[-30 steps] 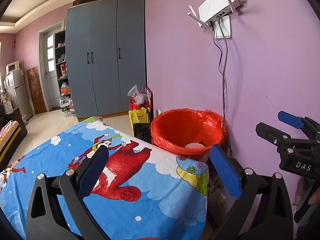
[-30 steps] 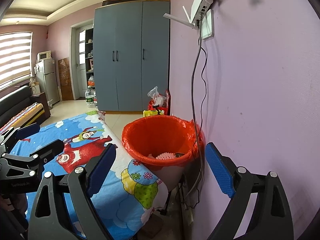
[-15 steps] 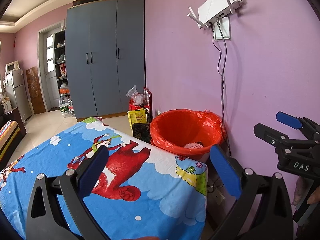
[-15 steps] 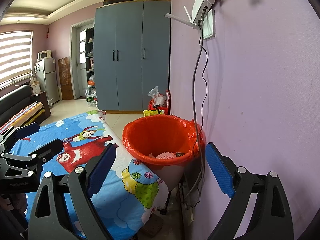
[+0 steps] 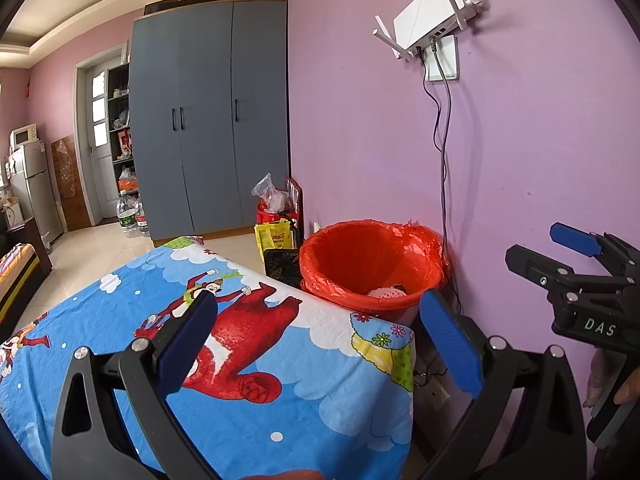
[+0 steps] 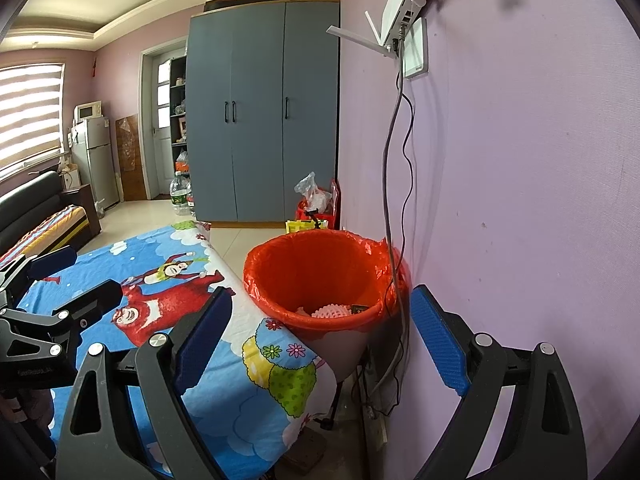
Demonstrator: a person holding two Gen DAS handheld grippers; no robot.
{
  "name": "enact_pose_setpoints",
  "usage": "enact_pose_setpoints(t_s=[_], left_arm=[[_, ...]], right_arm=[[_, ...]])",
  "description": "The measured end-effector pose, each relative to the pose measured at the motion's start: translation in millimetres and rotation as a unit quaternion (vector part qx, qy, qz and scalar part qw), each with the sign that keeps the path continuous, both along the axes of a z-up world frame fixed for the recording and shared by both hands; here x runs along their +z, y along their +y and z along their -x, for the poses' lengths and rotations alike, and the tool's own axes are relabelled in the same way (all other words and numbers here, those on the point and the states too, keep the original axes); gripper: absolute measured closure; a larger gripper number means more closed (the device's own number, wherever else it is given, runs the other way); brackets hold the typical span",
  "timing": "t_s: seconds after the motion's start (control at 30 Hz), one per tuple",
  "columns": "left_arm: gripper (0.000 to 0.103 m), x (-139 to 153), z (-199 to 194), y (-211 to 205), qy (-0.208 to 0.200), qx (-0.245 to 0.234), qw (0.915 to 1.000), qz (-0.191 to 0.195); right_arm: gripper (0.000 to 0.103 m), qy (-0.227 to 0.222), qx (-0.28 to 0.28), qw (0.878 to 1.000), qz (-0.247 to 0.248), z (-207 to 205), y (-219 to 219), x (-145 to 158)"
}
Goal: Collect trash
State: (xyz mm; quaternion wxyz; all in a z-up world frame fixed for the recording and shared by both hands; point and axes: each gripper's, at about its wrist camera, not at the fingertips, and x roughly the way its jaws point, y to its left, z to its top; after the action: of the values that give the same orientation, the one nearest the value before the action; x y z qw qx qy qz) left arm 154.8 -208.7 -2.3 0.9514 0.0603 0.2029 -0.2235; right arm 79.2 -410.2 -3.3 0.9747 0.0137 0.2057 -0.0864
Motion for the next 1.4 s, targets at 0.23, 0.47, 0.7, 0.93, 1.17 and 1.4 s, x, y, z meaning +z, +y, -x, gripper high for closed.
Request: enact_pose_setpoints(t_s=[0.23, 0.47, 0.7, 0.93, 1.17, 1.4], left_arm=[[0.005, 0.1, 0.3, 0.5, 0.002, -0.002, 1.0, 0.003], [0.005, 0.0, -0.4, 0.9, 0.002, -0.003, 1.0, 0.004], [0.005, -0.3, -0.3, 1.2, 0.003, -0.003, 1.0, 0.005], [0.005, -1.5, -1.1, 1.7, 0.006, 0.0, 0.9999, 0.009], [0.005, -2.5, -1.7, 0.9, 0.008, 0.0, 0.9999, 0.007], [0.005, -3.5, -1.0, 0.8, 0.008, -0.003, 0.9999, 0.007]], right_arm=[[0.018, 0.001, 0.0, 1.0, 0.001, -0.3, 0.1, -0.3], [0.018, 0.0, 0.0, 1.0, 0.0, -0.2, -0.1, -0.4], [0.018, -0.002, -0.001, 1.0, -0.002, 0.4, -1.0, -0.2], [0.018, 0.0, -0.002, 1.0, -0.004, 2.0, -0.7, -1.1], [0.018, 0.0, -0.003, 1.0, -0.005, 2.0, -1.0, -1.5], [0.018, 0.0, -0.006, 1.0, -0.007, 3.4, -1.6, -3.4]])
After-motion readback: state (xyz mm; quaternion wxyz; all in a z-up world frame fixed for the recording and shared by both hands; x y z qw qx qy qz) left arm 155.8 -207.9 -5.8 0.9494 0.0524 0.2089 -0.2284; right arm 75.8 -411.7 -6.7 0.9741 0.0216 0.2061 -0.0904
